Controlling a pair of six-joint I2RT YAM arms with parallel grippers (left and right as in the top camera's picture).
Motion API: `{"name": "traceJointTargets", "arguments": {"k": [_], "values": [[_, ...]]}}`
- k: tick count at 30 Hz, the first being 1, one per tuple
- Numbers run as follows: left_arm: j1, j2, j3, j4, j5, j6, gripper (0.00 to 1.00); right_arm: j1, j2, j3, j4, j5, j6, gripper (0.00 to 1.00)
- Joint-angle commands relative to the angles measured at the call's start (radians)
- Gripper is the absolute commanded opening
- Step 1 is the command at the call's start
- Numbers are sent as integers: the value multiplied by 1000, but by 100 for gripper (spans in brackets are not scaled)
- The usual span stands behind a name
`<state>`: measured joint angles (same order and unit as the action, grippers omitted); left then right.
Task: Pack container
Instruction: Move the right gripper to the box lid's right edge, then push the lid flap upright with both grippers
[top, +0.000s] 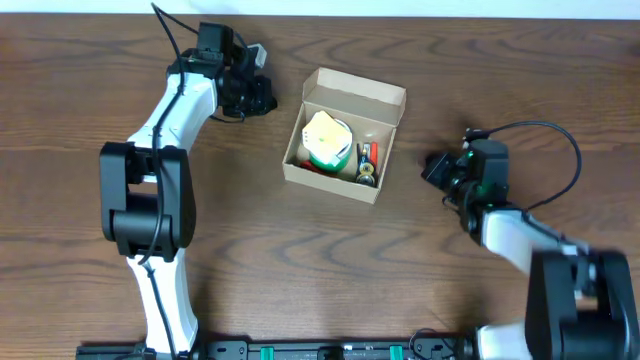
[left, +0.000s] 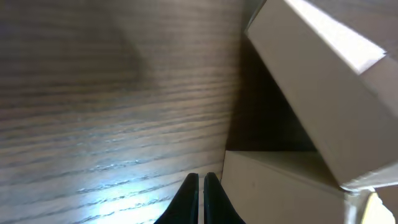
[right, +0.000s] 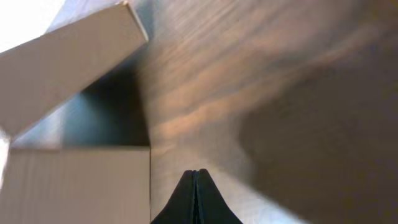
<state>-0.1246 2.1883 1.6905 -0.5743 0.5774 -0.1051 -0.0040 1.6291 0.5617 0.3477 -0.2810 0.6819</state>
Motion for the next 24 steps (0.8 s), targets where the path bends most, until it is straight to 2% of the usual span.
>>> {"name": "traceJointTargets", "arguments": {"k": [1,9,17,24], "values": [[2,16,0,4,26,-15,6,-38,120,37,74,-173,44,1],[2,16,0,3,27,-16,5,-32,356,269,101,-350,45,1],[0,16,0,-3,52,-16,6,-5,433,424,52,-382,46,1],[0,16,0,-5,53,-16,6,39,452,484,-18,-381,47,1]]}}
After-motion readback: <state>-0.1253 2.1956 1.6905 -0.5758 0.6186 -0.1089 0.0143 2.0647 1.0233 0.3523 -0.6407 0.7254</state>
